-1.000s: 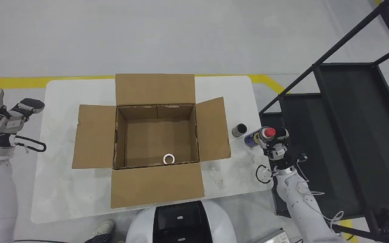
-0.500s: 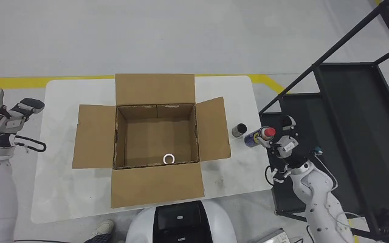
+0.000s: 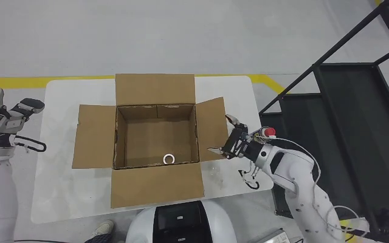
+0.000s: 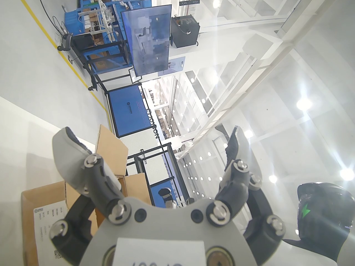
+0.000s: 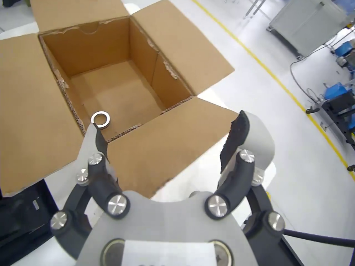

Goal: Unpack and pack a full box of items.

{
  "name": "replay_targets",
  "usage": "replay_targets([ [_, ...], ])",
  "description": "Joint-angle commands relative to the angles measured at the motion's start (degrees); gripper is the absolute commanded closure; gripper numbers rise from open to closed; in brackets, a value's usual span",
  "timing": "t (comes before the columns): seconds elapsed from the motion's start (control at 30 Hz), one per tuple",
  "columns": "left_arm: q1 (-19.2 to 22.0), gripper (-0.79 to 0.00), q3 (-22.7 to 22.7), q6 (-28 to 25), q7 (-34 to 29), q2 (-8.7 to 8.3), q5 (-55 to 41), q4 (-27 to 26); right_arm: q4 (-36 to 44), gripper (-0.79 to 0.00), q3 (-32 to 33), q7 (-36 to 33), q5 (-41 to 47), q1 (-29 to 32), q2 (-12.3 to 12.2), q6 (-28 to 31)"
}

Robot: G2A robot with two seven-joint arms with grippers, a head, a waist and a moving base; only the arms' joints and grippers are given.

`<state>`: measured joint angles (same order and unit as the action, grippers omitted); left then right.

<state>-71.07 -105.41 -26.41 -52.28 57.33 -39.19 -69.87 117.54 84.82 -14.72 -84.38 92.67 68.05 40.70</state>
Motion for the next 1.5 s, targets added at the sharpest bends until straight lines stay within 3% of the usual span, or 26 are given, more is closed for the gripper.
replay_targets([
  [0.0, 0.0, -0.785, 0.0, 0.0, 0.0, 0.0, 0.0, 0.0, -0.68, -0.785, -2.91, -3.88, 0.02, -2.69, 0.15, -0.59],
  [0.17, 0.0, -0.785, 0.0, 0.0, 0.0, 0.0, 0.0, 0.0, -2.38, -0.785, -7.75, -8.15, 2.19, -6.5, 0.5, -0.74],
  [1.13, 0.0, -0.785, 0.0, 0.0, 0.0, 0.0, 0.0, 0.0, -2.06, -0.785, -8.51, -8.56, 1.82, -6.94, 0.48, 0.05],
  [1.23, 0.0, -0.785, 0.0, 0.0, 0.0, 0.0, 0.0, 0.0, -2.02, -0.785, -12.5, -14.08, 1.16, -11.51, 0.62, 3.2],
  [1.47, 0.0, -0.785, 0.0, 0.0, 0.0, 0.0, 0.0, 0.0, -8.43, -0.785, -25.81, -30.0, 11.74, -27.52, 2.73, 5.01],
])
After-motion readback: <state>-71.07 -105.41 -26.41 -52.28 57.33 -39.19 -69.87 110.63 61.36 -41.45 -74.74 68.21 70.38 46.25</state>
